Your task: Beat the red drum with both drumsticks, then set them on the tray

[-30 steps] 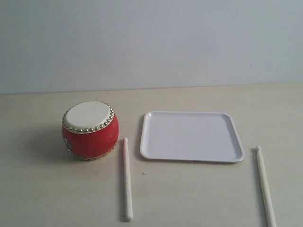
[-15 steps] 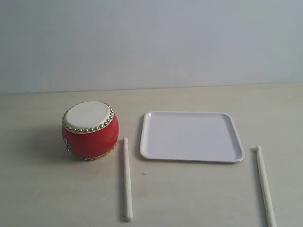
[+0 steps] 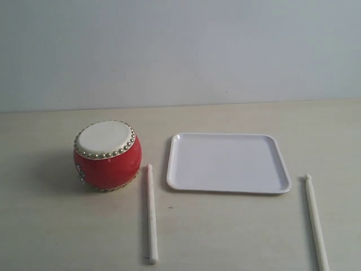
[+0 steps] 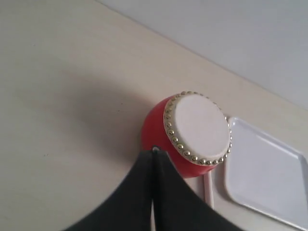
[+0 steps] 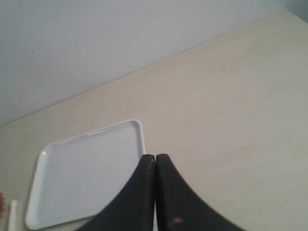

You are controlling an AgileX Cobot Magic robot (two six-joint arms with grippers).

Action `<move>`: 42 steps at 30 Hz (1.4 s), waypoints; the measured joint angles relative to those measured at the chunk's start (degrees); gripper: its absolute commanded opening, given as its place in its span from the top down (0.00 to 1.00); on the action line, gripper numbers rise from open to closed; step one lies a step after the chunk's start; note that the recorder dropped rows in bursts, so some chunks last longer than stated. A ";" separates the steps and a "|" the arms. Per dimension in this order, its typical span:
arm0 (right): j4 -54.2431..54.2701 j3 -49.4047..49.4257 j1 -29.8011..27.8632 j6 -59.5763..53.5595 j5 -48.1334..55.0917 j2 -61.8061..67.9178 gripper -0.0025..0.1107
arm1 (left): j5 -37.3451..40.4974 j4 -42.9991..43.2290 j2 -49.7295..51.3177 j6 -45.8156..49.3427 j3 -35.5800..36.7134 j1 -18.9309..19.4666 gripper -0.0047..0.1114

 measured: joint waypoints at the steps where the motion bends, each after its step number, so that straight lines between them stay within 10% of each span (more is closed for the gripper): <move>1: 0.84 -1.11 0.00 0.00 0.71 1.02 0.98 | 1.32 -0.42 1.21 1.44 -1.45 0.00 0.96; 9: 0.86 -11.39 0.00 -2.38 16.39 18.86 0.98 | 16.14 -5.41 10.20 12.20 -9.37 -1.58 0.96; 15: 0.08 -15.04 0.35 -5.44 30.16 38.36 0.85 | 19.62 -5.41 14.94 11.96 -10.00 -11.11 0.96; 23: -4.91 -15.20 9.82 1.22 20.61 49.48 0.56 | 19.09 -5.50 15.03 10.96 -10.00 -12.75 0.96; 42: -12.24 -15.29 15.92 14.51 11.85 61.96 0.56 | 18.51 -2.82 15.03 10.71 -10.00 -12.75 0.96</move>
